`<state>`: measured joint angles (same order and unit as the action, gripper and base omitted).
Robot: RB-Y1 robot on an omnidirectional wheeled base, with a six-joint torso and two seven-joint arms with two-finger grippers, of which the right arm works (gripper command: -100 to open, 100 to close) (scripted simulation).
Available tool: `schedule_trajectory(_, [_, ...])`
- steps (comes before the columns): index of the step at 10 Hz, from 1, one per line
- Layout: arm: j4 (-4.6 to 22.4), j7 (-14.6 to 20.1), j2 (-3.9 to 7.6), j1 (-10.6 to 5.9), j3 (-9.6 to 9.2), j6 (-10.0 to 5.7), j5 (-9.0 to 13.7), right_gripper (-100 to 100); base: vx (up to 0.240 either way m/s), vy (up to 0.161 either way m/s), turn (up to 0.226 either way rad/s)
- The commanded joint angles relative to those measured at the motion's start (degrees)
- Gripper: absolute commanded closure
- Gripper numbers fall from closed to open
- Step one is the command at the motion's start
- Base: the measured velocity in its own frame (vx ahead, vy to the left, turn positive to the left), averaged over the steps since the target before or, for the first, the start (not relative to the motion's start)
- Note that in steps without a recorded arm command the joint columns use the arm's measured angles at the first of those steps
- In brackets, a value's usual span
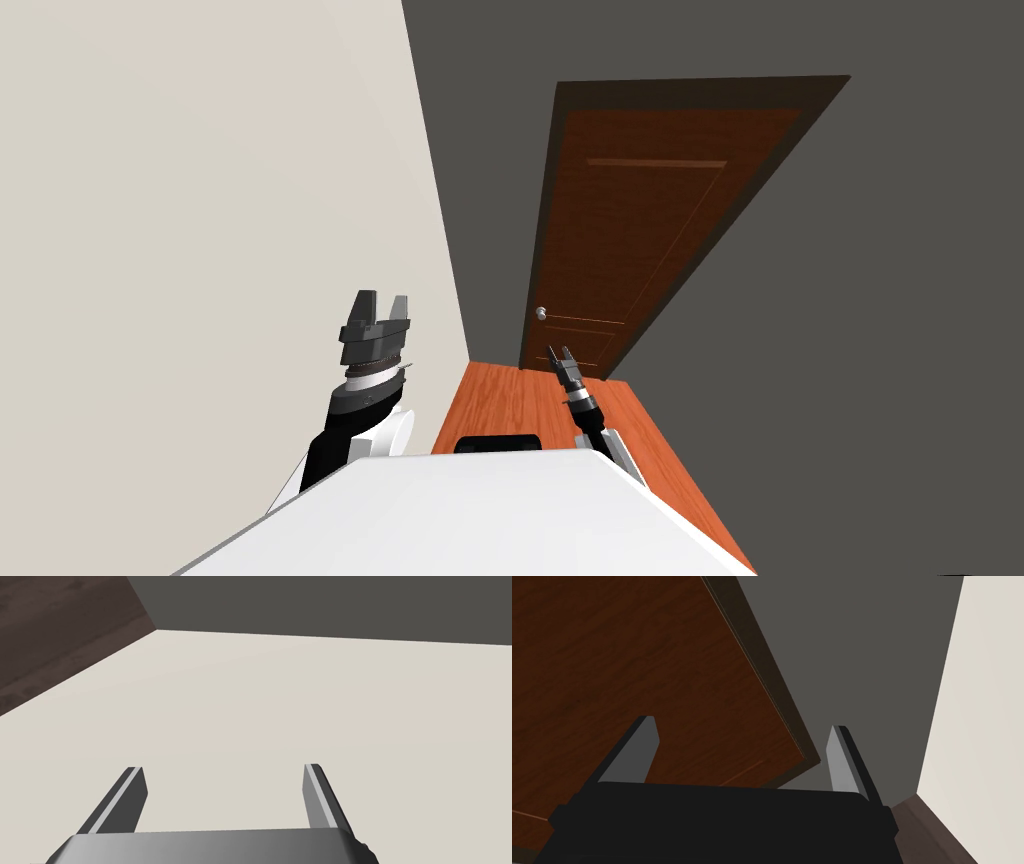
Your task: Pull the door open
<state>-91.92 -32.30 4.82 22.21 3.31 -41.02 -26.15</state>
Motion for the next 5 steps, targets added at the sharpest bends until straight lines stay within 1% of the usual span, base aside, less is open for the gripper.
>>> schedule_trajectory(1, [1.5,-1.6,-0.2,-0.23,0.16,-0.67,-0.8,-100,0.12,0.001,-0.037])
schedule_trajectory(2, [3.2,-3.3,-0.38,-0.46,0.39,-1.32,-1.7,-100,0.148,0.007,-0.082])
schedule_trajectory(3, [4.0,-4.2,-0.47,-0.57,0.5,-1.65,-2.2,-100,0.148,0.02,-0.074])
schedule_trajectory(4, [5.6,-5.8,-0.65,-0.8,0.73,-2.3,-3.1,-100,0.15,0.038,-0.079])
schedule_trajectory(5, [6.4,-6.7,-0.74,-0.91,0.84,-2.62,-3.5,-100,0.126,0.034,-0.072])
